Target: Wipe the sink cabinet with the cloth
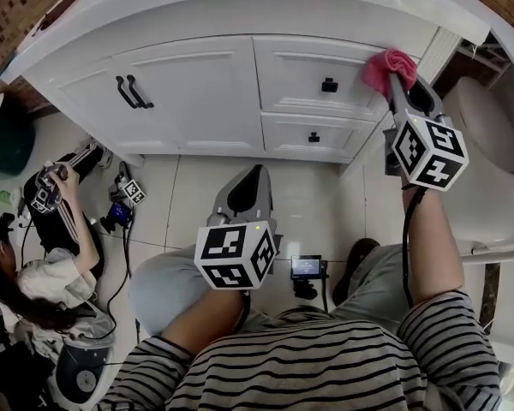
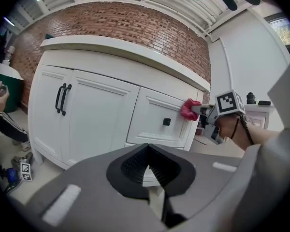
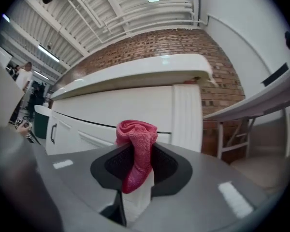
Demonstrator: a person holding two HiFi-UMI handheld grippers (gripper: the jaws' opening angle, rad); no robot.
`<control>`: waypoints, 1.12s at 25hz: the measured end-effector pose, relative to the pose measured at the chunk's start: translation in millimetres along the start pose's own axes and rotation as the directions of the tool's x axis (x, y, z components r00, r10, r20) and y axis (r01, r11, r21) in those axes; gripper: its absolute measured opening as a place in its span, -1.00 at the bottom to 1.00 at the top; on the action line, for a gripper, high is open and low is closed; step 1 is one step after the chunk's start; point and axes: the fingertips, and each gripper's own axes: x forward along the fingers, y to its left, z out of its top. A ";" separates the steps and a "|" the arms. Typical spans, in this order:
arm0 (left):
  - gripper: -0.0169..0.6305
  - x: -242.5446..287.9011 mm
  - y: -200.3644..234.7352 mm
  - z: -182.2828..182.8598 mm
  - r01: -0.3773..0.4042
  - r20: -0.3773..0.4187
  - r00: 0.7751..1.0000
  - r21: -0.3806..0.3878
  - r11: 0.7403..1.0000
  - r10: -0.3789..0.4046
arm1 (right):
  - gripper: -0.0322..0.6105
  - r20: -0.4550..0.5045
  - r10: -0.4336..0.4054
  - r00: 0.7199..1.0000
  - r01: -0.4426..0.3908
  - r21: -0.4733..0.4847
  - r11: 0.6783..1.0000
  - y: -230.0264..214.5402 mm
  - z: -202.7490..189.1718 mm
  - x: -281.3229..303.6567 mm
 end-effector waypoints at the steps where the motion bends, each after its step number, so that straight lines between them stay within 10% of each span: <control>1: -0.95 0.1 -0.9 0.4 0.001 0.002 1.000 0.001 1.000 -0.001 | -0.58 -0.020 -0.056 0.998 0.056 0.005 0.998 -18.7 -3.6 -6.4; 5: -0.95 -0.6 -4.5 3.2 0.009 0.009 1.000 0.002 1.000 -0.009 | -0.61 -0.035 -0.106 0.994 0.107 0.043 0.993 -28.5 -4.7 -19.9; 15: -0.95 -5.7 1.9 5.1 -0.006 0.025 1.000 -0.006 1.000 0.006 | -0.61 -0.050 0.350 0.935 -0.353 -0.070 0.933 195.5 -17.4 47.5; 28: -0.95 -2.5 -1.9 1.6 0.006 0.009 1.000 0.006 1.000 -0.006 | -0.62 -0.093 0.054 0.994 -0.047 0.072 0.996 35.1 -29.2 15.3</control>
